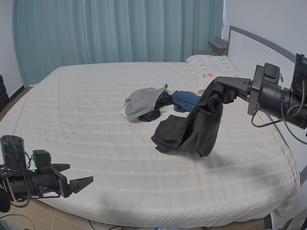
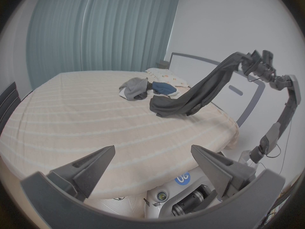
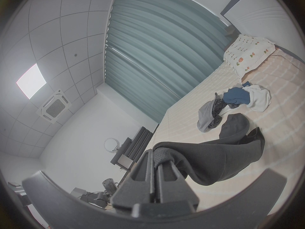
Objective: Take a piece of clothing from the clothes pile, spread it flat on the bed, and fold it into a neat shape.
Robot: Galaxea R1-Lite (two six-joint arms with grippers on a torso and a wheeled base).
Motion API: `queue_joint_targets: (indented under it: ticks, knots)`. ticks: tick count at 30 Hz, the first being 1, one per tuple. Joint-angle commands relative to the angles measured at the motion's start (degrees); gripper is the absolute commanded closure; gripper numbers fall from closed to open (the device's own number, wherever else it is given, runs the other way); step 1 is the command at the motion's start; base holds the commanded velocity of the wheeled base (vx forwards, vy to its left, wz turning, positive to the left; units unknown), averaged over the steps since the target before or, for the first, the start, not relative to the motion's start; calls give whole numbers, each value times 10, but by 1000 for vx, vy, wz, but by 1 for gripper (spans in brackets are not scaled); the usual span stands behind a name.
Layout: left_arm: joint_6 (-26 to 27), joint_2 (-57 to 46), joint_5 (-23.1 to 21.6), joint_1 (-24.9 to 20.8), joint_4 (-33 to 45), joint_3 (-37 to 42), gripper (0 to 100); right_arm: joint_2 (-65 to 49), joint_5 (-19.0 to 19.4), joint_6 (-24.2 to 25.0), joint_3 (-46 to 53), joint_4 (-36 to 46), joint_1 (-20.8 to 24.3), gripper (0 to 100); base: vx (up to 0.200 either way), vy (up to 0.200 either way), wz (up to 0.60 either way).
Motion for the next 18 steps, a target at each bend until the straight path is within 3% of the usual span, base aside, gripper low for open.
queue_joint_targets:
  ticks: [1,6,18]
  knots:
    - [-40,273,80,-83,-137,-61,0,19,-2,-1,-19,2,1,100,0,0,0]
    - [-108,358,120,-140,-169,-128,0,16,-2,0,-40,11,1,100,0,0,0]
    - [-111,449,128,-173,-170,-245,0,15,-3,1,-63,26,11,100,0,0,0]
